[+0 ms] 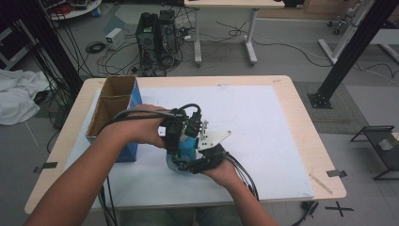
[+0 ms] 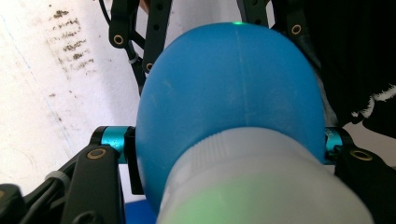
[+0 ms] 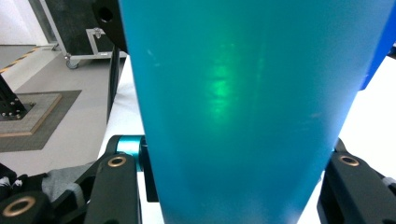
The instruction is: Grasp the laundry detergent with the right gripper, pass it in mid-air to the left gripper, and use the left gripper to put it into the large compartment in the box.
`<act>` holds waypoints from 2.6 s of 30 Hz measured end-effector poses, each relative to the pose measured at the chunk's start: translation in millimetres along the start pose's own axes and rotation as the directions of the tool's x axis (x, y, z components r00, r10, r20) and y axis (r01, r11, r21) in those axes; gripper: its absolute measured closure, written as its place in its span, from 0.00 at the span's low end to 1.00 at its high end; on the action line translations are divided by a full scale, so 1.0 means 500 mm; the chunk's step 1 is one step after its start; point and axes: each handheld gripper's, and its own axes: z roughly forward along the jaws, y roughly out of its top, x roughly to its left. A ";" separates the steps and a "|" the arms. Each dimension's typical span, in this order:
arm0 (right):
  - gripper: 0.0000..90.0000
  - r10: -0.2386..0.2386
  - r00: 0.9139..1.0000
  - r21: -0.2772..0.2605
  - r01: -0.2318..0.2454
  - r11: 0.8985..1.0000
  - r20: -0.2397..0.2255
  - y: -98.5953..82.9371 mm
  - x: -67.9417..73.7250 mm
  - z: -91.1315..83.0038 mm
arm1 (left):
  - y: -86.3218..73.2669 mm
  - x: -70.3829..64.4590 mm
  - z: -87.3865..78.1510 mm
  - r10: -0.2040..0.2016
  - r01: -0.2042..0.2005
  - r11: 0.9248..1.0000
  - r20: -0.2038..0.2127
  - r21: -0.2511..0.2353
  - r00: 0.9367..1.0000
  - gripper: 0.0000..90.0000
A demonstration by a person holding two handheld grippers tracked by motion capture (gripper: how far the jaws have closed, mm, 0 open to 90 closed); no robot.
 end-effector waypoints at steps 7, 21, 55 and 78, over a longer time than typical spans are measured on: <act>0.50 -0.044 0.999 -0.026 0.043 0.999 -0.015 0.002 -0.004 0.003 | 0.002 -0.005 -0.003 -0.009 0.009 1.000 -0.009 0.006 1.000 0.44; 0.36 -0.056 0.998 -0.028 0.057 0.998 0.041 0.011 -0.003 -0.022 | 0.008 -0.001 -0.031 -0.030 0.030 0.999 -0.007 -0.015 1.000 0.45; 0.15 -0.050 0.987 0.090 0.036 0.995 0.155 0.051 -0.017 -0.136 | -0.118 0.045 -0.176 -0.365 0.364 0.929 0.008 -0.064 0.931 0.44; 0.15 -0.024 0.984 0.136 0.000 0.991 0.175 0.045 -0.033 -0.132 | -0.294 0.074 -0.323 -0.776 0.768 0.621 0.017 -0.157 0.631 0.44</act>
